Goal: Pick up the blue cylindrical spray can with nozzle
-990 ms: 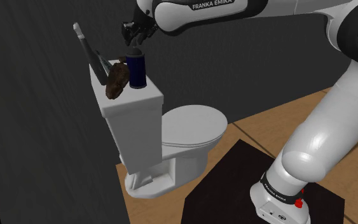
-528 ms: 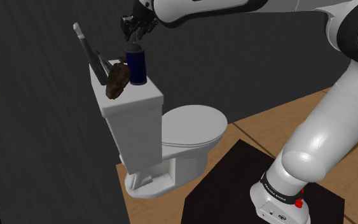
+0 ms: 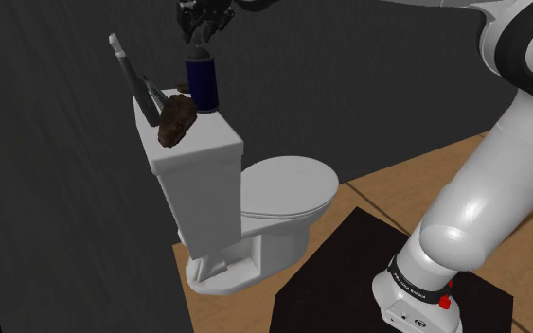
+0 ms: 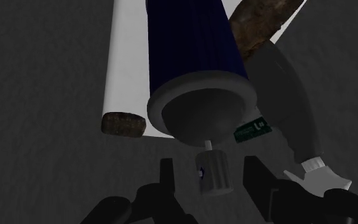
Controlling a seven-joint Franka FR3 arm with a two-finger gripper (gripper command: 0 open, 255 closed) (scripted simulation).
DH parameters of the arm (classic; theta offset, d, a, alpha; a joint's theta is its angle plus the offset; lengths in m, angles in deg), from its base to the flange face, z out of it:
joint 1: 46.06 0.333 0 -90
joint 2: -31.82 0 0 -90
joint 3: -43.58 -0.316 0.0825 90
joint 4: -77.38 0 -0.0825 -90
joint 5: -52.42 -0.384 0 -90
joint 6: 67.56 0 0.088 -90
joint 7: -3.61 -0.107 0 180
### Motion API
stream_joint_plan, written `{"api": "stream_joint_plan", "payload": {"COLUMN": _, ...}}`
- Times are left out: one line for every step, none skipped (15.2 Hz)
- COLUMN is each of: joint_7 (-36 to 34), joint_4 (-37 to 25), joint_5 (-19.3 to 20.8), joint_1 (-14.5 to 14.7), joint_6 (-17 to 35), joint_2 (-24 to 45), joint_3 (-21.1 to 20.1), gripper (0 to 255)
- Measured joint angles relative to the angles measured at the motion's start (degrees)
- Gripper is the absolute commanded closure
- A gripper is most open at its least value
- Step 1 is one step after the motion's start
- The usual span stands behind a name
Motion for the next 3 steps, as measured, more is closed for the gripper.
{"api": "stream_joint_plan", "payload": {"joint_7": -0.04, "joint_4": -0.9, "joint_5": 0.09, "joint_1": 0.07, "joint_6": -0.7, "joint_2": 0.25, "joint_3": -0.09, "gripper": 255}}
{"api": "stream_joint_plan", "payload": {"joint_7": 0.1, "joint_4": -1.99, "joint_5": 0.03, "joint_1": 0.12, "joint_6": -1.67, "joint_2": 0.37, "joint_3": -0.15, "gripper": 255}}
{"api": "stream_joint_plan", "payload": {"joint_7": 0.19, "joint_4": -2.4, "joint_5": -0.02, "joint_1": 0.13, "joint_6": -2.04, "joint_2": 0.39, "joint_3": -0.15, "gripper": 255}}
